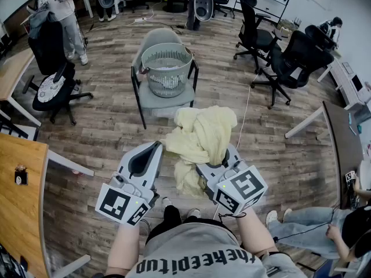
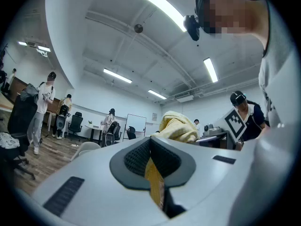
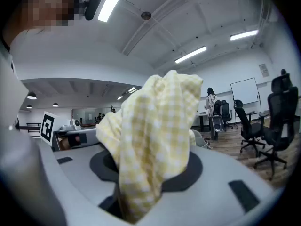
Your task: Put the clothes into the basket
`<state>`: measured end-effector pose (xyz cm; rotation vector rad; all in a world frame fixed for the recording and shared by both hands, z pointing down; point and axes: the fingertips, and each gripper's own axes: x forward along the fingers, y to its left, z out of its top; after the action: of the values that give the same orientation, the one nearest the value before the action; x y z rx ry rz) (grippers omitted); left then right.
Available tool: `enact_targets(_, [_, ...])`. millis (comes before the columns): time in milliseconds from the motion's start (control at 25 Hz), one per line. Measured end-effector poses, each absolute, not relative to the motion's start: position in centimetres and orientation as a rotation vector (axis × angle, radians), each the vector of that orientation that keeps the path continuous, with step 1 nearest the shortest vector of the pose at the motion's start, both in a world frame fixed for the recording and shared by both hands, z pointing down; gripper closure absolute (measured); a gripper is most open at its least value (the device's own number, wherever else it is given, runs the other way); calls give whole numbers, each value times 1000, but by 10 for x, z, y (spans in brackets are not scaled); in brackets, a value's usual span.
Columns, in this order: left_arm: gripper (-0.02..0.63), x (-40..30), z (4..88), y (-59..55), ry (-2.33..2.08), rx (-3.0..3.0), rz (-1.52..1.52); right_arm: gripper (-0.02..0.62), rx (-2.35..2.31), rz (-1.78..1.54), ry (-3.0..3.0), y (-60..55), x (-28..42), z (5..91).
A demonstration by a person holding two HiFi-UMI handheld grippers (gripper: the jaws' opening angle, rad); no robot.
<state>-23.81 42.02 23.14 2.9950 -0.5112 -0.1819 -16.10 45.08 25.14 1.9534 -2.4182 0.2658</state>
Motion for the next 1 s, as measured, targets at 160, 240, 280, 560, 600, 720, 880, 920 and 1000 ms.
enact_targets(160, [591,-235,232,419,-501,2997,-178,399,1958,256,-2413,448,-159,250])
enact_targets(240, [591,-234,232,417,-502,2997,-175,399,1956,254,-2412,445,-159,250])
enact_targets(280, [591,-234,232,415,-502,2997,-175,400,1955,254,-2413,444,-159,250])
enact_targets(560, [591,-236,236,400,-508,2991,-164,399,1951,266,-2410,429,-161,255])
enact_targets(600, [591,-236,237,398,-508,2991,-163,399,1949,267,-2409,427,-162,256])
enact_targets(720, [591,-238,238,388,-504,2995,-163,400,1951,269,-2399,418,-164,259])
enact_targets(880, [591,-241,241,375,-480,3000,-163,399,1963,291,-2388,405,-169,265])
enact_targets(920, [591,-241,242,371,-472,2999,-165,399,1971,299,-2387,403,-170,266])
enact_targets(1000, [591,-241,243,364,-458,3000,-172,399,1990,314,-2384,399,-170,268])
